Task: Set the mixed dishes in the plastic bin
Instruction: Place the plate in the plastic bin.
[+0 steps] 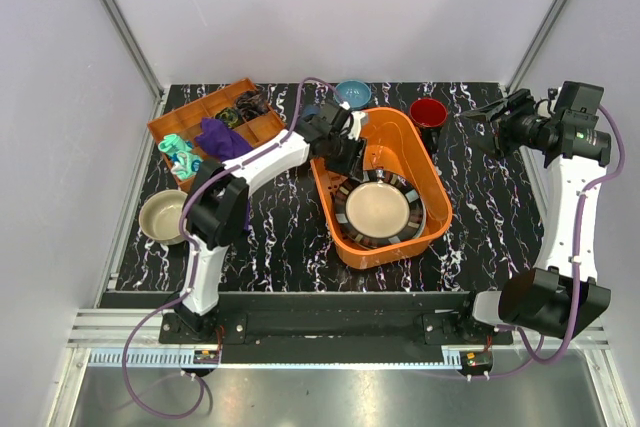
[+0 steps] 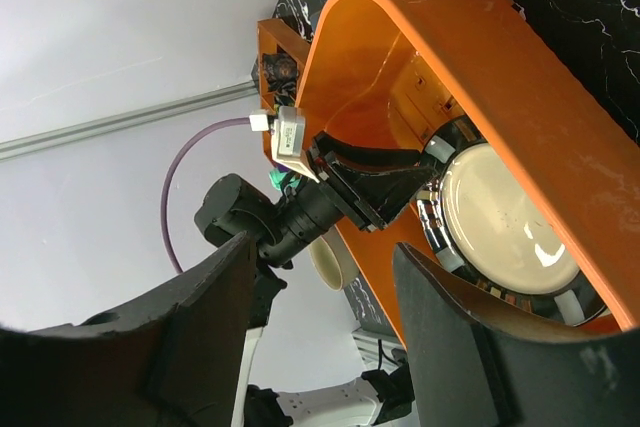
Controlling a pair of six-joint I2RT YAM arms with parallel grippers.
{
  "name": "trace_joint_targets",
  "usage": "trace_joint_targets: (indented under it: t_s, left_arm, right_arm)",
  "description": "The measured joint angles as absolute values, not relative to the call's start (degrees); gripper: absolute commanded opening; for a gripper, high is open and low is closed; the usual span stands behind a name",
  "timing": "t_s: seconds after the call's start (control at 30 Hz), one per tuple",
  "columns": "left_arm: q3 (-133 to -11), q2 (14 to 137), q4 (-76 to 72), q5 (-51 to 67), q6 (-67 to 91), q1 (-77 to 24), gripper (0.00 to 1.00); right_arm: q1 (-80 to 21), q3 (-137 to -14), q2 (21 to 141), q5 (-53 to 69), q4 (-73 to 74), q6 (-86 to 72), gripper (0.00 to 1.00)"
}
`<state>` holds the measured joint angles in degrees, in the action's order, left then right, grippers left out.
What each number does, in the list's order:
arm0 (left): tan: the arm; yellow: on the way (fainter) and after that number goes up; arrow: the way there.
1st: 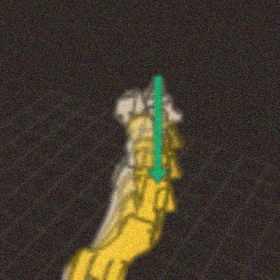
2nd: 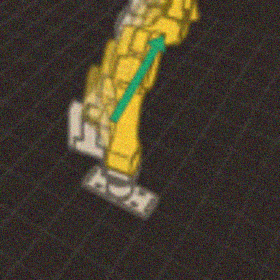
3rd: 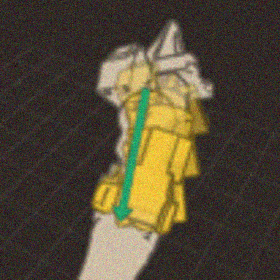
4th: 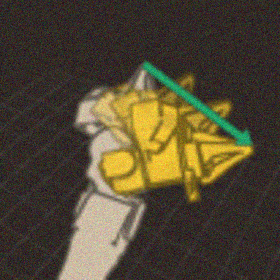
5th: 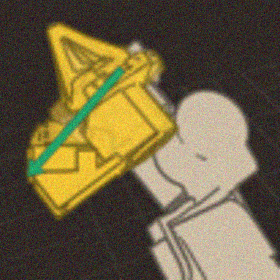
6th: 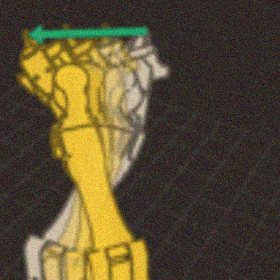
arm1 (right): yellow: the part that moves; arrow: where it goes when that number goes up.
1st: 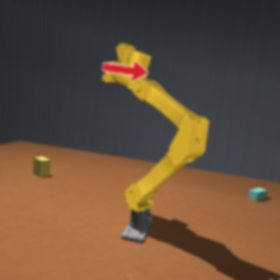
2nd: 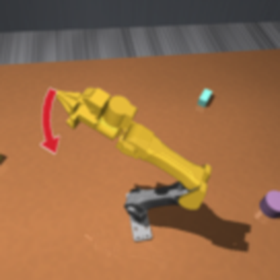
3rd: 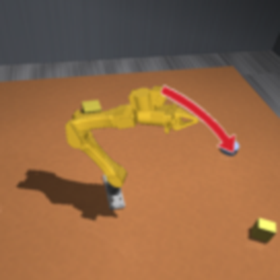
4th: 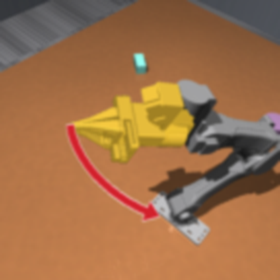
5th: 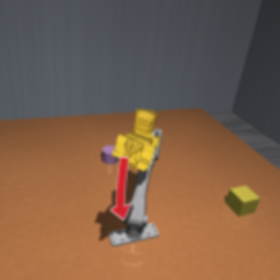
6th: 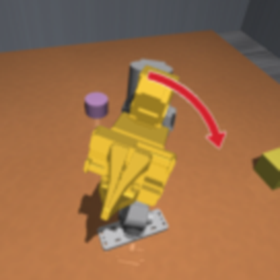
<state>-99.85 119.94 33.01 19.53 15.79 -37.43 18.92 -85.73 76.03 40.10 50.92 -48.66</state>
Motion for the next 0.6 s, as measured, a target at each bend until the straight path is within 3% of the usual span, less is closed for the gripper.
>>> trace_joint_targets:
  t_s: [0.33, 0.6]
  left_arm:
    - [-100.51, 116.71, 33.56, 7.64, 19.42, -37.76, 0.52]
    - [-108.03, 115.07, 38.02, 4.05, 23.83, -37.91, 0.57]
  right_arm:
    - [18.92, -85.54, 76.03, 40.12, 50.92, -48.64, 0.66]
    - [18.92, -85.47, 76.20, 40.07, 50.19, -49.15, 0.66]
